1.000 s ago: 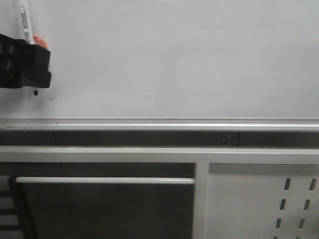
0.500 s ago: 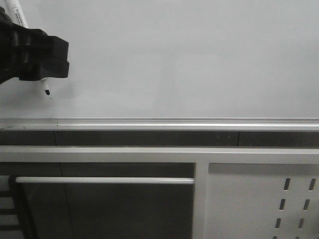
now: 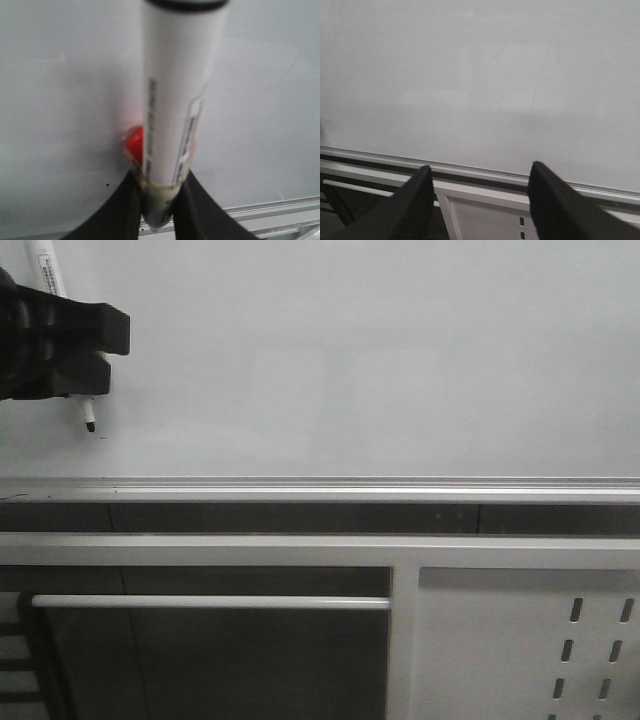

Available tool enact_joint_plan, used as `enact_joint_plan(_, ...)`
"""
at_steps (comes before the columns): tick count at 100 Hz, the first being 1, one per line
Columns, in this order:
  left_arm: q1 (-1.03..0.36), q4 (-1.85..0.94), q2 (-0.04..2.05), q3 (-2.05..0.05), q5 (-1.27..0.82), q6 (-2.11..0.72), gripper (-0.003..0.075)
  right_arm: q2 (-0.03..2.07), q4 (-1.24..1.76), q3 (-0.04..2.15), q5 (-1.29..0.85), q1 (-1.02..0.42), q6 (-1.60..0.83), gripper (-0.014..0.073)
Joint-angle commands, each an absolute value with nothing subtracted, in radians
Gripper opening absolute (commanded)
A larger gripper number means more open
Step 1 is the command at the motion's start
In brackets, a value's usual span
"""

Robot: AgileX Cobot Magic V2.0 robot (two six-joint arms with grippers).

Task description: Write number 1 on whiteboard

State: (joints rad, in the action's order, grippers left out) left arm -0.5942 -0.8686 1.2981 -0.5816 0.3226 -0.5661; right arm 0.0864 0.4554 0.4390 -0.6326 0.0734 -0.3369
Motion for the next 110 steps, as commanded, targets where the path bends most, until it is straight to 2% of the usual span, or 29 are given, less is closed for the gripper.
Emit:
enact_joint_plan(1,-0.590,-0.831,1.279,-0.618,0.456,-0.571,-0.0018,0.111,0.465,0.470,-0.550,0.077,-0.347,0.0377)
enact_joint_plan(24,-0.590,-0.640,1.246,-0.618,0.342,-0.573,-0.0018,0.111,0.532,0.481,-0.583,0.077,-0.362,0.0377)
enact_joint_plan(43,-0.590,-0.457,1.144,-0.618,0.155,-0.573,-0.0018,0.114,0.897,0.504,-0.733,0.077,-0.754,0.0377)
enact_joint_plan(56,-0.609,-0.325,1.069,-0.618,0.000,-0.573,-0.0018,0.159,1.083,0.513,-0.803,0.077,-0.820,0.0377)
enact_joint_plan(77,-0.757,-0.156,1.010,-0.626,-0.196,-0.573,-0.0018,0.311,1.141,0.591,-0.910,0.077,-0.931,0.0376)
enact_joint_plan(96,-0.906,-0.112,1.016,-0.686,-0.281,-0.573,-0.0018,0.441,1.211,0.684,-0.997,0.077,-0.985,0.0335)
enact_joint_plan(110,-0.956,-0.100,1.018,-0.734,-0.326,-0.573,-0.0018,0.481,1.212,0.717,-1.006,0.076,-0.990,0.0335)
